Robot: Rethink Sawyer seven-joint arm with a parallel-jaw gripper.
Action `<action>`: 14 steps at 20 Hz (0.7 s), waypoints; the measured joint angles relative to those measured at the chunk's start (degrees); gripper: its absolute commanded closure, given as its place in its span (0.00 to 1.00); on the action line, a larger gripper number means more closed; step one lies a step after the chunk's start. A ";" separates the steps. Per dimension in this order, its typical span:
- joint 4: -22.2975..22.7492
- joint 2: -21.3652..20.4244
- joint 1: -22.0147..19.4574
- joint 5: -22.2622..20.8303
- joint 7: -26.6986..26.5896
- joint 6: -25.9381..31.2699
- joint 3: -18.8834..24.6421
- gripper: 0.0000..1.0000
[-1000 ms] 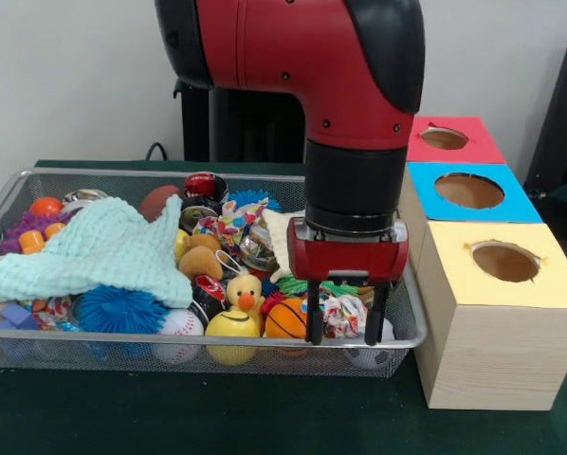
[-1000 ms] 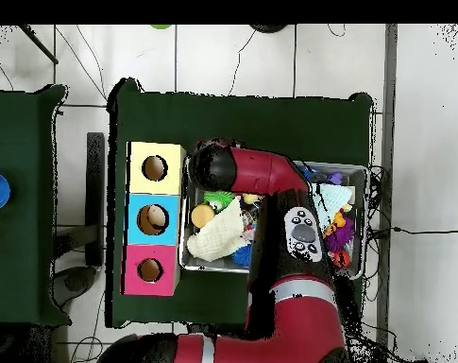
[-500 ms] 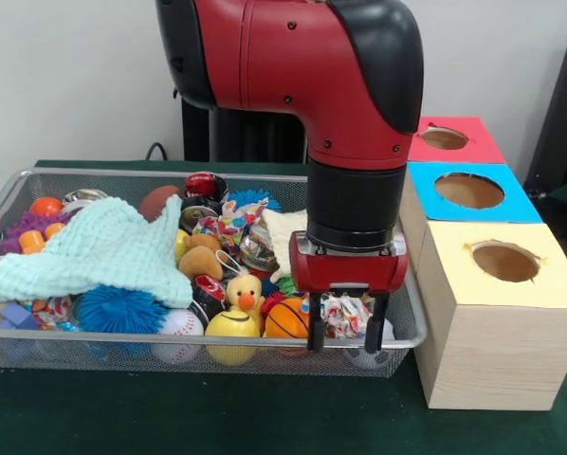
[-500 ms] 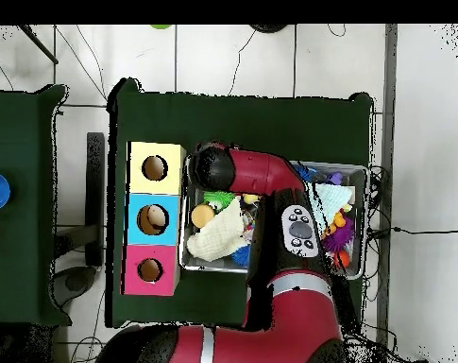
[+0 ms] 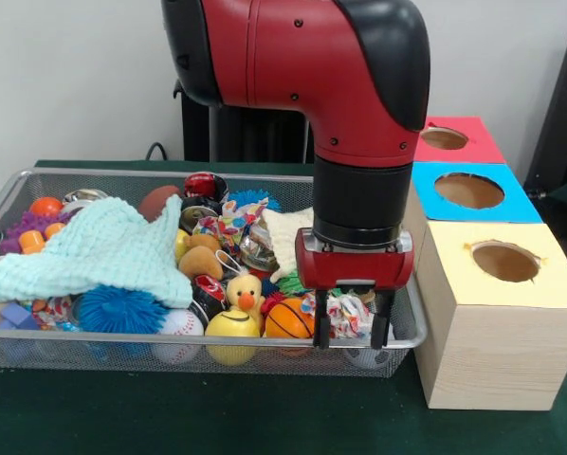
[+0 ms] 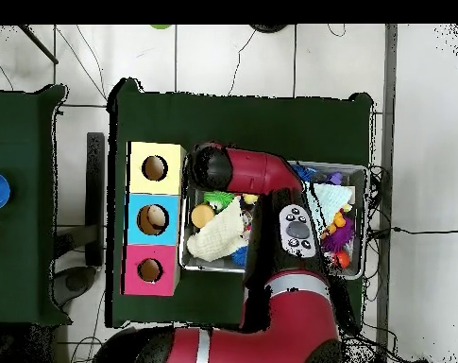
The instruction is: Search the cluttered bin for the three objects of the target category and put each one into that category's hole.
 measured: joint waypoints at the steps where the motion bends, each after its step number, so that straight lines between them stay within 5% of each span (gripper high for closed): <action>1: -0.01 -0.21 0.09 0.01 0.00 0.27 0.01 0.00; 14: 0.47 -4.11 0.32 0.00 0.00 1.71 0.00 0.00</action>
